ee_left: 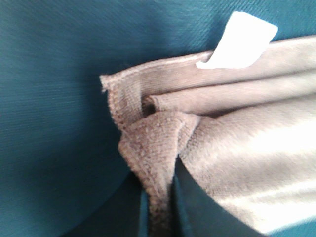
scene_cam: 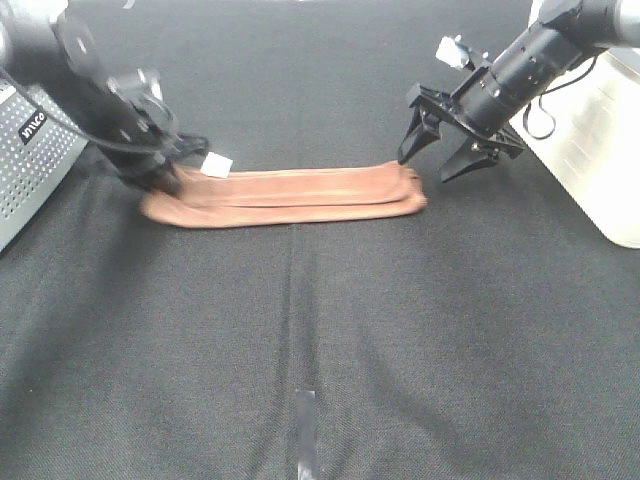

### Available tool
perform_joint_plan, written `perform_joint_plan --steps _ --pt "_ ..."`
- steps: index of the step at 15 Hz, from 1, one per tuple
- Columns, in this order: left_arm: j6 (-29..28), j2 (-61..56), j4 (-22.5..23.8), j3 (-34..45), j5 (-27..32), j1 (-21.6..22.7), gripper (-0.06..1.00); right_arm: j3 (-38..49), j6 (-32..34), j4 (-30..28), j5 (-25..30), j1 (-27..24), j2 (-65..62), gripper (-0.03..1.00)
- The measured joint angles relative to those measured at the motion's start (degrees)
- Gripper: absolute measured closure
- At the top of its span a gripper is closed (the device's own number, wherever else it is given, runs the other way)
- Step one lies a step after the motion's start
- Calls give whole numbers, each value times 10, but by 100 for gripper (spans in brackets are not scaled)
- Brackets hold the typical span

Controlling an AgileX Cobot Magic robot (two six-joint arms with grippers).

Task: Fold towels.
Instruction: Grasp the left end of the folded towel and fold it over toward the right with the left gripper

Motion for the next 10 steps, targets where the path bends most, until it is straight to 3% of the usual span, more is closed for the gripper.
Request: perform_joint_plan --steps 2,4,7,10 --pt "-29 -57 79 0 28 0 88 0 0 0 7 0 -21 29" --pt "-50 -82 84 -6 48 0 88 0 1 0 26 0 -38 29" --pt "-55 -83 3 -26 72 -22 88 0 2 -1 47 0 -59 29" --pt "-55 -83 -84 -28 32 -75 88 0 2 -2 59 0 -85 29"
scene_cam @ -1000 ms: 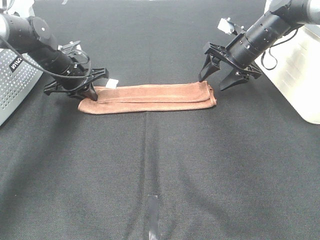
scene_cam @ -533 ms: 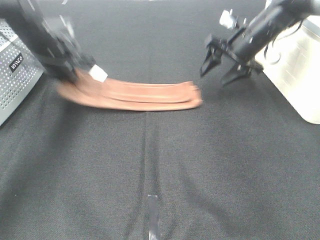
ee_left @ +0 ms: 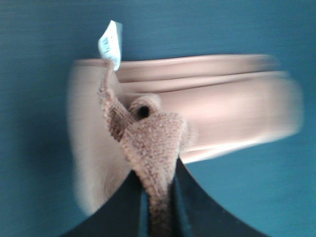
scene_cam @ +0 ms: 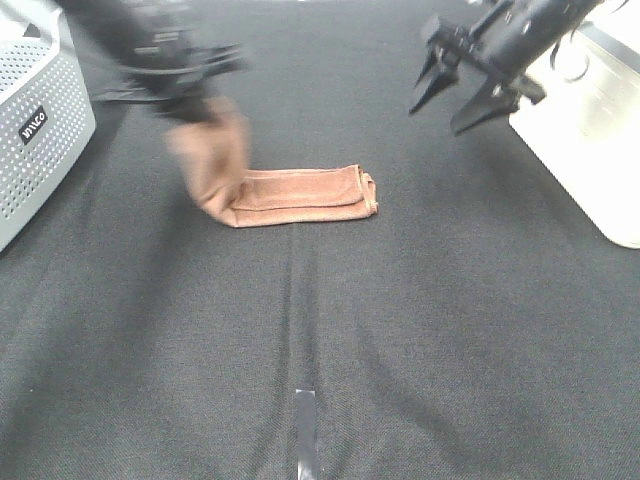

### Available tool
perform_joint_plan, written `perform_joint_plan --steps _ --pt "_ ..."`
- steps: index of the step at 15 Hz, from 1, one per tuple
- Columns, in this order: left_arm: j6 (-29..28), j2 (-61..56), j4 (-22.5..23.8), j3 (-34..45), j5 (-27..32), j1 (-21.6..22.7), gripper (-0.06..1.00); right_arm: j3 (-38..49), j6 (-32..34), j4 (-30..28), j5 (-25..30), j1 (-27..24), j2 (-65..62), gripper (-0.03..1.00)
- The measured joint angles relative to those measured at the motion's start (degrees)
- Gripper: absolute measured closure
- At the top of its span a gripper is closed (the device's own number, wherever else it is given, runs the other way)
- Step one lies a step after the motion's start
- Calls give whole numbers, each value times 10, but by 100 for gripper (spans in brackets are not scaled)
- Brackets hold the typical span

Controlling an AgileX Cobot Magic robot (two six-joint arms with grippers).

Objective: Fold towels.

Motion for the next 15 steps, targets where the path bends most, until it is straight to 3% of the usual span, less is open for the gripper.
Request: perform_joint_plan --steps 4,7,11,12,15 --pt "-34 42 -78 -1 -96 -62 88 0 0 0 16 0 -6 29" --pt "-42 69 -113 -1 -124 -81 78 0 0 0 17 0 -6 29" --pt "-45 83 -154 -1 -184 -104 27 0 0 0 18 0 -6 29" --pt "-45 83 -162 -1 -204 -103 21 0 0 2 18 0 -6 29" --pt "-32 57 -147 -1 -214 -77 19 0 -2 30 23 0 -6 29"
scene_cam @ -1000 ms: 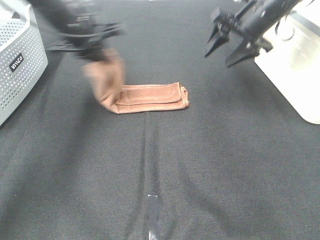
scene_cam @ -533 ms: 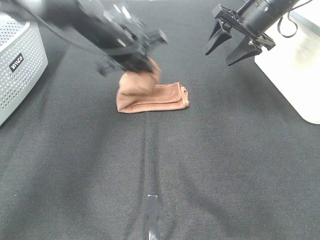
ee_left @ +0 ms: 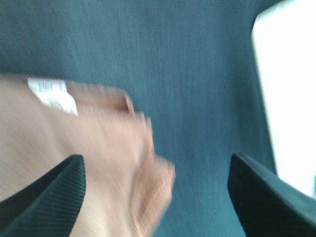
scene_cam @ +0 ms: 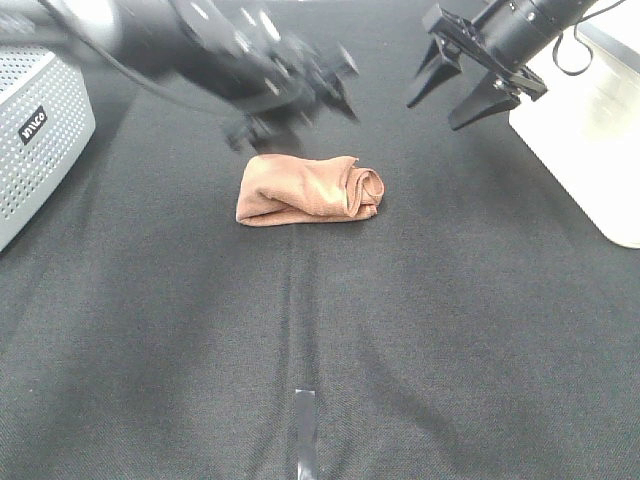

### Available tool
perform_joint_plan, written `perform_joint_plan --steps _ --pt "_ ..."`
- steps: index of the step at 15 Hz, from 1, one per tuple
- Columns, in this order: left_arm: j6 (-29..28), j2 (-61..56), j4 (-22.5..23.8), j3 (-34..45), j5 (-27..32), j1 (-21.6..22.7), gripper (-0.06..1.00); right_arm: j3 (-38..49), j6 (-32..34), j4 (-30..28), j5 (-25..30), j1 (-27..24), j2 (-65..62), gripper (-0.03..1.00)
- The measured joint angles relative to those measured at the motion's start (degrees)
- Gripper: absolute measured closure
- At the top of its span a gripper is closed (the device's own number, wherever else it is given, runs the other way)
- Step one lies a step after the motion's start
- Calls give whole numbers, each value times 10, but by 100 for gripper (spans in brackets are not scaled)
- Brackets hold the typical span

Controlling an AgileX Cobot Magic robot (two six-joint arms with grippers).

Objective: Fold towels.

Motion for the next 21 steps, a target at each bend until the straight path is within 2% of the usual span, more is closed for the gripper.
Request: perform_joint_plan --steps 3,5,7,10,13,15,17,18,21 --pt "17 -46 44 0 7 63 19 0 -3 60 8 23 6 29" --pt "18 -65 61 0 22 103 19 0 -34 117 5 59 34 29" --pt "19 -73 69 0 61 135 19 0 -77 185 -21 95 77 29" --pt "30 -74 73 0 93 143 19 0 -92 218 -68 106 123 29" --pt "47 -74 73 0 108 143 19 0 -91 182 -100 99 141 29" --pt "48 -74 76 0 115 143 19 0 -68 143 -107 84 141 29" --pt "48 -74 76 0 120 143 19 0 -36 83 -108 67 141 29" --pt "48 -74 77 0 124 143 19 0 -12 29 -108 64 137 29" --pt "70 -92 104 0 174 143 19 0 3 -11 -91 64 92 29"
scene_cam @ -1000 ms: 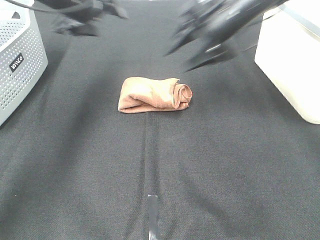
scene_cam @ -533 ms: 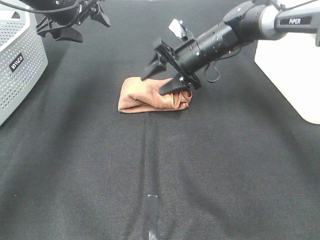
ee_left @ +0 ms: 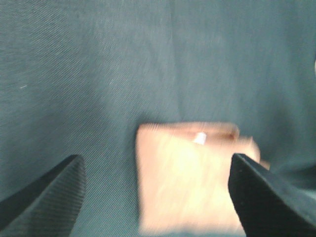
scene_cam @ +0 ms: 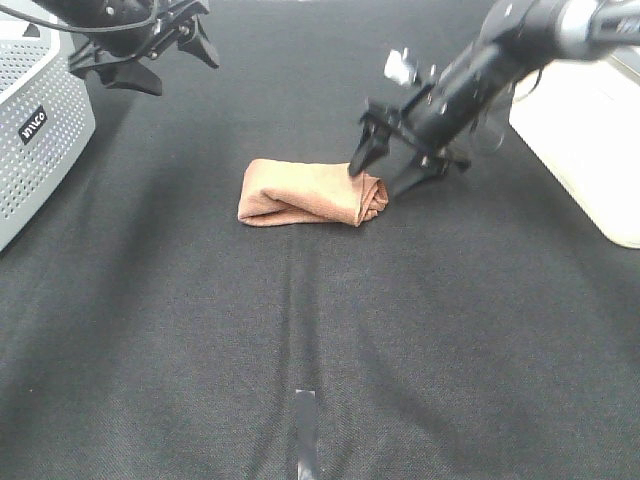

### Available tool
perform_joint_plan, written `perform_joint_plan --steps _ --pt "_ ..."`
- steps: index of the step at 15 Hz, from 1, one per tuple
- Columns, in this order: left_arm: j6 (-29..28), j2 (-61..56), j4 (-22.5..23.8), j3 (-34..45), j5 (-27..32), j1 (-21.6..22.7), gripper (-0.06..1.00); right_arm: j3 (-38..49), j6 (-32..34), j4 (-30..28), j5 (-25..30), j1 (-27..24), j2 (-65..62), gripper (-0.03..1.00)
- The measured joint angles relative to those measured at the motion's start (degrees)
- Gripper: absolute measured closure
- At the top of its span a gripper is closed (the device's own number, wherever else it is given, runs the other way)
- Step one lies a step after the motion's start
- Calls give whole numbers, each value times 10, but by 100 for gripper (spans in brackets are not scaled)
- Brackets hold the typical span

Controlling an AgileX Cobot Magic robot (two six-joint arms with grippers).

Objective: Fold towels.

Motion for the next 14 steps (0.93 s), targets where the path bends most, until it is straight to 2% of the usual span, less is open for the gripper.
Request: perform_joint_plan --steps 4,5,7,9,12,13,14 --pt "7 -66 77 0 125 0 19 0 22 -54 91 0 -91 29" --pt "7 -66 77 0 125 0 19 0 22 -54 91 0 -91 29" --pt "7 -111 107 1 182 0 19 0 36 -80 107 0 -131 29" --pt "8 -178 140 24 205 0 19 9 52 -111 107 0 -183 29" --pt "9 -311 182 116 218 0 19 70 70 -155 108 0 -285 29" --pt "9 -388 195 182 227 0 19 135 70 -177 108 0 -360 29" --pt "9 -433 199 219 228 0 19 161 71 -183 108 0 -390 29"
